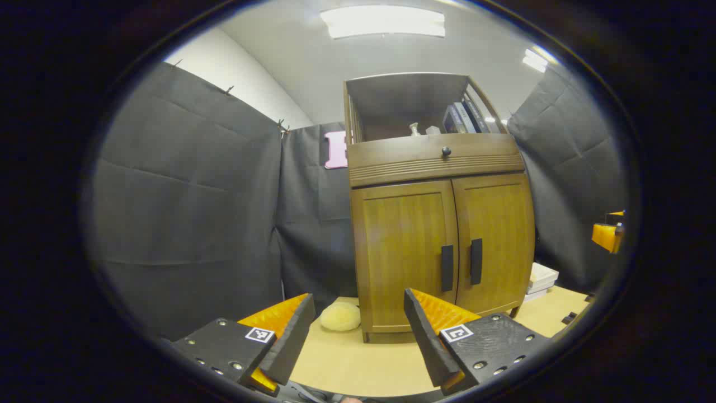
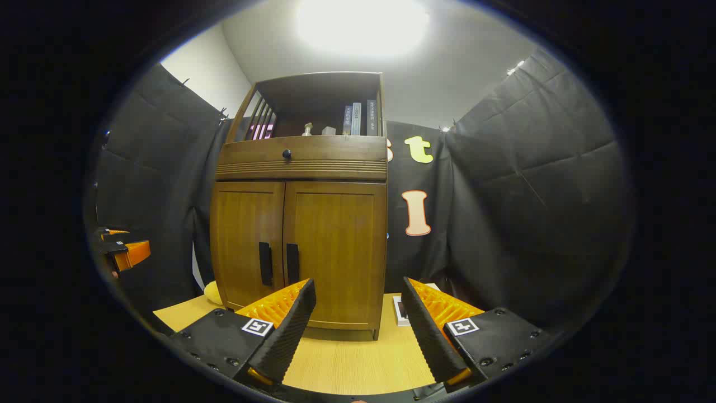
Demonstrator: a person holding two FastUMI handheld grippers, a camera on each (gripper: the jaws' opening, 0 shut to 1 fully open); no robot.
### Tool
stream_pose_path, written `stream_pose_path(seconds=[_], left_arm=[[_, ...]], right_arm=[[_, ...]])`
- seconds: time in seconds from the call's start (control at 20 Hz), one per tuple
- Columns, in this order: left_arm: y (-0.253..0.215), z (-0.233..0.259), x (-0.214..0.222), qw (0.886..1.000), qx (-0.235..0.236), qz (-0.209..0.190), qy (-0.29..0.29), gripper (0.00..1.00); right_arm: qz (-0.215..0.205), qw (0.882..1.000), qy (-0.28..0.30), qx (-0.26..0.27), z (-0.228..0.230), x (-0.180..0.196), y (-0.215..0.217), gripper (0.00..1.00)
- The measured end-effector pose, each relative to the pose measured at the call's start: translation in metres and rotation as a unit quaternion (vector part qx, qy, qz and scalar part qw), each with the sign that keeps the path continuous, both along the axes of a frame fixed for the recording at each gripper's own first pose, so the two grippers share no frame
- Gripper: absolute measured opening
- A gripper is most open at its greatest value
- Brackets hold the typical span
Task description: Open the right door of the double-door shoe cabinet with the right hand, and open the left door with the left hand.
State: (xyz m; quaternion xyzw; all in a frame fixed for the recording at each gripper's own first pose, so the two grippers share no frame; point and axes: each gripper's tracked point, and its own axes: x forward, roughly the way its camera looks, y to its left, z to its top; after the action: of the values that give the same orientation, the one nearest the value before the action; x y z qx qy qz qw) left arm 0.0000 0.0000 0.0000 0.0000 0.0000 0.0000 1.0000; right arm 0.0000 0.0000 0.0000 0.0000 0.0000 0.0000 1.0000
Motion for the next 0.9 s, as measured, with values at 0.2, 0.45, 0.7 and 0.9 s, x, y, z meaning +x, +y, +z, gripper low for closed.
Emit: stream_pose_path(seconds=[0.2,0.45,0.7,0.9], left_arm=[[-0.003,0.001,-0.001,1.000,0.001,0.001,-0.003,0.91],[-0.007,0.002,-0.002,1.000,0.007,0.000,-0.004,0.91],[-0.016,0.004,-0.004,1.000,0.010,-0.001,-0.006,0.91],[-0.028,0.003,-0.004,1.000,0.010,0.002,-0.003,0.91]], right_arm=[[-0.001,1.000,0.004,0.009,-0.003,-0.001,-0.004,0.97],[-0.009,1.000,0.004,0.006,-0.002,-0.002,-0.020,0.97],[-0.002,1.000,0.012,0.001,-0.008,0.000,-0.027,0.94],[0.005,1.000,0.013,-0.009,-0.012,0.008,-0.033,0.94]])
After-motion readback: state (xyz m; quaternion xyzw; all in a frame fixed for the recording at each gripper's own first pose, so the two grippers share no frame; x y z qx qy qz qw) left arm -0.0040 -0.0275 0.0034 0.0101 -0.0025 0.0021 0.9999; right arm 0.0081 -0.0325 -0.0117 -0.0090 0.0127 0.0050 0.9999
